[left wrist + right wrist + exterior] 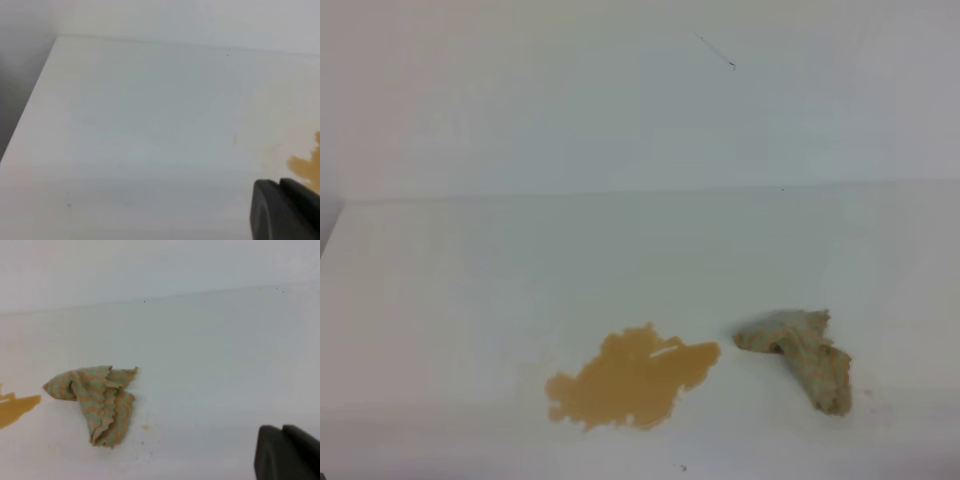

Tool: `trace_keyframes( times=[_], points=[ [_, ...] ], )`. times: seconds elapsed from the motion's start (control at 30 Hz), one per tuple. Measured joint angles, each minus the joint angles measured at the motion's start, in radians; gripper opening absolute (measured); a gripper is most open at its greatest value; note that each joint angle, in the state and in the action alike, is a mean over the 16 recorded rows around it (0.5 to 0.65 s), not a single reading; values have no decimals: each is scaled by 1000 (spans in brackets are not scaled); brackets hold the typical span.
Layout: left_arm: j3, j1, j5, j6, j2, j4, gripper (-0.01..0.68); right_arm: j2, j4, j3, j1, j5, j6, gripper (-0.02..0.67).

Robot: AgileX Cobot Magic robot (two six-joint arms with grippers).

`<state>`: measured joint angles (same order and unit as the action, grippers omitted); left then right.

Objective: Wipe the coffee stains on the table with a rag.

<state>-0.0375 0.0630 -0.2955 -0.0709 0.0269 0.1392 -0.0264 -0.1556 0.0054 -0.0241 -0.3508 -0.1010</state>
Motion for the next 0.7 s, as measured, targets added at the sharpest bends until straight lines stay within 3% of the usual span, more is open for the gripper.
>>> trace_keyframes(
  times=[0.7],
  points=[
    [0, 0, 0, 0, 0, 0, 1, 0, 0, 4, 0, 3, 0, -3]
  ],
)
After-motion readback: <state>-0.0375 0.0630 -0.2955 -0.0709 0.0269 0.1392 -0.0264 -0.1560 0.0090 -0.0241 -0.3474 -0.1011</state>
